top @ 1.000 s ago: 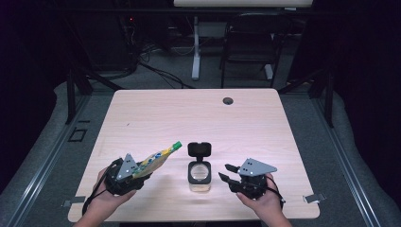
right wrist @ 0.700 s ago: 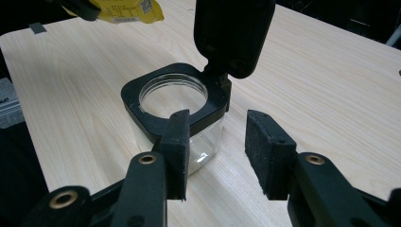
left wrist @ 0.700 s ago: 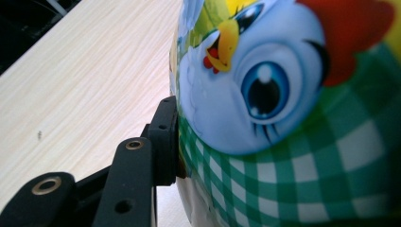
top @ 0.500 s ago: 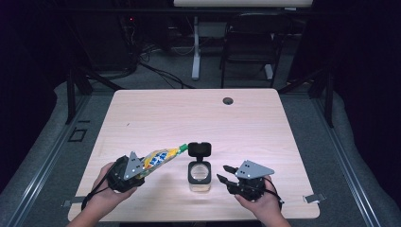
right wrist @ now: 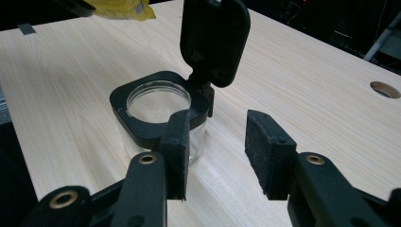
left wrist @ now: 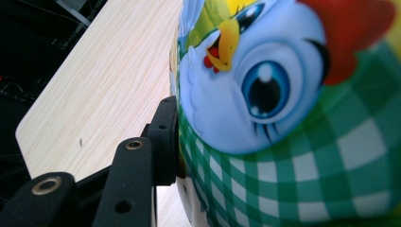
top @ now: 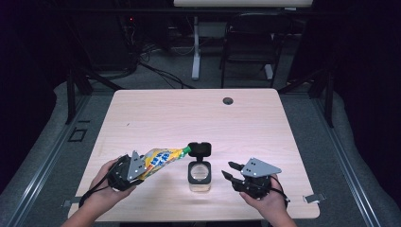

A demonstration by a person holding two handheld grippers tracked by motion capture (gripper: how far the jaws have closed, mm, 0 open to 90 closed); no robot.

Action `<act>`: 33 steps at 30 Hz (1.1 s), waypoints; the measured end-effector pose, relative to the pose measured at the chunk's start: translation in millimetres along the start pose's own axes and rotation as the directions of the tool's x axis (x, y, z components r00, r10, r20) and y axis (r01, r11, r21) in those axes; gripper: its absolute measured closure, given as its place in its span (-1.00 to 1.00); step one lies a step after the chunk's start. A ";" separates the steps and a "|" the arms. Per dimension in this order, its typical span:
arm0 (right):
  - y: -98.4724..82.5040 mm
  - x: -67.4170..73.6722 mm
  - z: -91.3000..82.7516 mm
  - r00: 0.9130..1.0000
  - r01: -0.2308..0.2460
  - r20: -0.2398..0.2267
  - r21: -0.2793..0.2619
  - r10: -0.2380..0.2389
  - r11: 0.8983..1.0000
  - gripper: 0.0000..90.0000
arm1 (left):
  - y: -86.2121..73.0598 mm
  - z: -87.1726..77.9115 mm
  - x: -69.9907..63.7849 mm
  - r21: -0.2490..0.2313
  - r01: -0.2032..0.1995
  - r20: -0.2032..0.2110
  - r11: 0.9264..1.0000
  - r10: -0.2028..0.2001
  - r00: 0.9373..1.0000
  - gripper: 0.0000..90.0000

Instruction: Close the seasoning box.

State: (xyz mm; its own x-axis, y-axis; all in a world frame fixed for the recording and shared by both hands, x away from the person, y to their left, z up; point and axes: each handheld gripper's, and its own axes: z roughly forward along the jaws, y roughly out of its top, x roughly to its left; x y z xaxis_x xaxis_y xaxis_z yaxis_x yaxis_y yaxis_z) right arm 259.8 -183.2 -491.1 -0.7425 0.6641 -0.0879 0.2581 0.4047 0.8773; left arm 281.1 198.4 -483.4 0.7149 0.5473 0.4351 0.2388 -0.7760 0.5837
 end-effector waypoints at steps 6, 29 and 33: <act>9.7 0.1 -1.9 0.999 0.030 -0.011 0.012 -0.030 0.999 0.39 | 1.5 -2.5 1.4 0.008 -0.011 -0.009 1.000 0.011 1.000 0.28; 73.9 33.5 4.0 0.953 0.293 -0.109 0.078 -0.284 0.953 0.54 | 7.0 2.4 -2.5 0.046 -0.055 -0.019 0.997 0.056 0.998 0.29; 82.7 40.7 6.8 0.940 0.330 -0.115 0.067 -0.322 0.941 0.55 | 7.3 4.4 -3.9 0.050 -0.067 -0.018 0.997 0.068 0.998 0.29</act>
State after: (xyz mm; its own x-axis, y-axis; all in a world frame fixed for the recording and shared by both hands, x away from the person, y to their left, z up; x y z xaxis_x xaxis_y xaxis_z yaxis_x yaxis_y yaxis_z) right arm 255.2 -118.4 -425.3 -0.8517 0.4220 -0.3106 0.0393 0.6426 0.7652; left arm 283.0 189.2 -483.9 0.7178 0.4989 0.4857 0.2230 -0.8256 0.5184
